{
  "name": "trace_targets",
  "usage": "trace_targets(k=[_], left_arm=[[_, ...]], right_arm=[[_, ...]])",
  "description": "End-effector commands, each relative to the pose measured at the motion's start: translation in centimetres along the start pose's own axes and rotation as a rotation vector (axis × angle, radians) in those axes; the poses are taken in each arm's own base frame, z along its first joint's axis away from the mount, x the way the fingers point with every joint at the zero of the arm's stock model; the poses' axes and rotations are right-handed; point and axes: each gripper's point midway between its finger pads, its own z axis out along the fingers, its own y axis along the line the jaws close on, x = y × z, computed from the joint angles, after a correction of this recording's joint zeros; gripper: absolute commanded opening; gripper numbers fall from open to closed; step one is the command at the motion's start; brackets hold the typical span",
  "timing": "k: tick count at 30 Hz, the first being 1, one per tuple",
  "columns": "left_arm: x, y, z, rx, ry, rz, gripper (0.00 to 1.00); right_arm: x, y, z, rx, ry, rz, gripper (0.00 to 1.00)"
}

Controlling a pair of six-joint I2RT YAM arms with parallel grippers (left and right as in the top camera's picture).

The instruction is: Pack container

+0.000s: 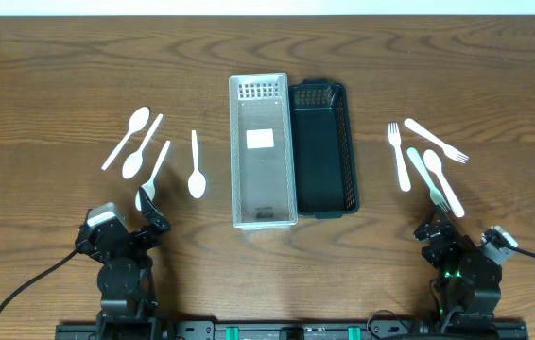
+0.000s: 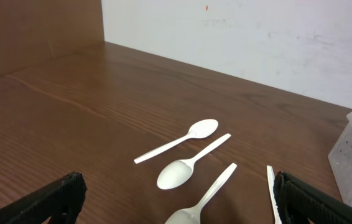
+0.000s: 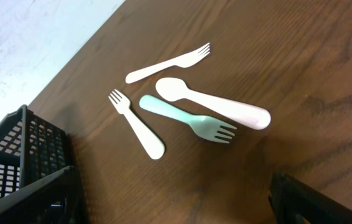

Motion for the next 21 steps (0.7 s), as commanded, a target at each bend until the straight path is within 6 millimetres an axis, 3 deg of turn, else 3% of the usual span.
trace_targets(k=[1, 21], left_arm=[[1.60, 0.47, 0.32, -0.021, 0.035, 0.005, 0.98], [1.60, 0.47, 0.32, -0.021, 0.035, 0.005, 0.98]], right_arm=[[-0.01, -0.03, 0.00, 0.001, -0.006, 0.006, 0.99], [-0.01, -0.03, 0.00, 0.001, -0.006, 0.006, 0.99]])
